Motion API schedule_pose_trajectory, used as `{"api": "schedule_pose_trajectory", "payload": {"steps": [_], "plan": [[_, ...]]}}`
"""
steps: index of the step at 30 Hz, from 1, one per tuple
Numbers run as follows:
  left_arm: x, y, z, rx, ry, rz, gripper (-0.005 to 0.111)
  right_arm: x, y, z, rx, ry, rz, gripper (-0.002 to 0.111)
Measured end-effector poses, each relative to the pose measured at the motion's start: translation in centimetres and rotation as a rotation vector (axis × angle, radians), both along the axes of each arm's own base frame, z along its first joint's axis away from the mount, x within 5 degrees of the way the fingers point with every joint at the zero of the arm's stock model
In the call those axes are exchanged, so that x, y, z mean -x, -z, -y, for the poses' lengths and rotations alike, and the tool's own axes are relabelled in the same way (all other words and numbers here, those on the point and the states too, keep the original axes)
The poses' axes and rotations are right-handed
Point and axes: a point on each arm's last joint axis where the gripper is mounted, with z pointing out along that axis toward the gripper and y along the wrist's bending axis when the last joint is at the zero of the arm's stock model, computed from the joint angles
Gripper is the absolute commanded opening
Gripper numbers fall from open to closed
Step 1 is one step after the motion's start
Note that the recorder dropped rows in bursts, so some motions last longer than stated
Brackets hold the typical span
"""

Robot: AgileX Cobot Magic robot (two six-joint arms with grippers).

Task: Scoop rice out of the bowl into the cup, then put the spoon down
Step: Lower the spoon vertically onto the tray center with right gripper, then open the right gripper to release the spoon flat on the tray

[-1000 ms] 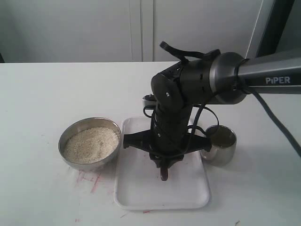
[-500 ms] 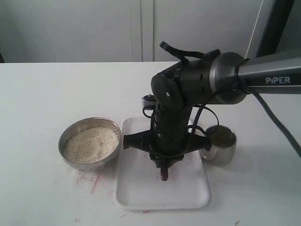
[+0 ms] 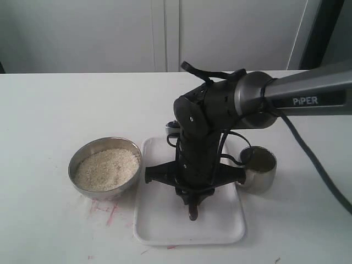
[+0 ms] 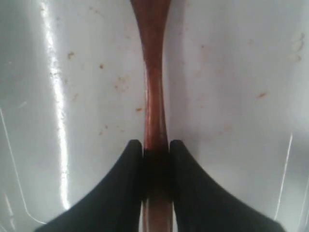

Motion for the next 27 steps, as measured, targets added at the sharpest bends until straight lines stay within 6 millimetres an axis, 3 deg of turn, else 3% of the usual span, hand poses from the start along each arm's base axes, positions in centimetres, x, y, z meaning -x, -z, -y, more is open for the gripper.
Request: {"api": "schedule_pose_trajectory", "payload": {"steps": [19,27], "plan": [[0.0,0.0,0.0,0.000,0.000,0.000,0.014,0.0,1.5,-0.2,0.010,0.004,-0.043,0.001],[0.0,0.0,0.0,0.000,0.000,0.000,0.014,0.0,1.5,-0.2,0.012,0.002,-0.046,0.041]]}}
